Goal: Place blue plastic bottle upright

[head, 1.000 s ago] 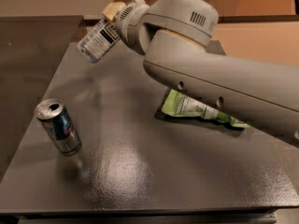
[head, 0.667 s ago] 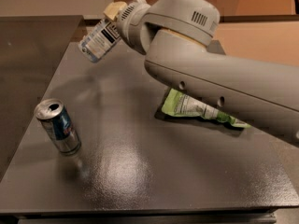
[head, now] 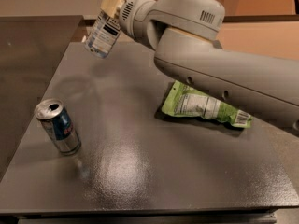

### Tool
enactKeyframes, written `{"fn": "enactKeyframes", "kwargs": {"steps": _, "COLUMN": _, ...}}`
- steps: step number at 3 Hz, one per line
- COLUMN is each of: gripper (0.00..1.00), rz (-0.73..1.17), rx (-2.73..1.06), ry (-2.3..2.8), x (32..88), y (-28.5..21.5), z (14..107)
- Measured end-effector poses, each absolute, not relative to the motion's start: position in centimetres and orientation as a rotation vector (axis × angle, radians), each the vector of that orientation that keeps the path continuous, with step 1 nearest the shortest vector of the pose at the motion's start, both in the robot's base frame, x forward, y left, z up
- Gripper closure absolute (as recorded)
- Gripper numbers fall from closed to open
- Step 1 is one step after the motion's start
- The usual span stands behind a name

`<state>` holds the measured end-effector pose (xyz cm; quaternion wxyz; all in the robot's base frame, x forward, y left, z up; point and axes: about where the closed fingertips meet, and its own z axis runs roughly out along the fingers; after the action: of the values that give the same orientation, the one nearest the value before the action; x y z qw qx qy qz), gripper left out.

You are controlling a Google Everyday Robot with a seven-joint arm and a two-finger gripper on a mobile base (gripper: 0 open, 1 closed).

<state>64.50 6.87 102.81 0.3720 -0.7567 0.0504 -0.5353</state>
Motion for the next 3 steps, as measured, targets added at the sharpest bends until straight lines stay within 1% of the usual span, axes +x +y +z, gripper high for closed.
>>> {"fn": "enactKeyframes", "kwargs": {"steps": 2, "gripper": 1.0, "rz": -1.634, "rx": -1.972, "ry": -0.287, "x": 65.64, "y": 6.03, "z": 103.65}}
{"fn": "enactKeyframes", "kwargs": {"steps": 3, "gripper": 1.0, "rz": -1.715, "rx": -1.982, "ry": -0.444, "x": 65.83, "y": 5.7, "z": 103.3}}
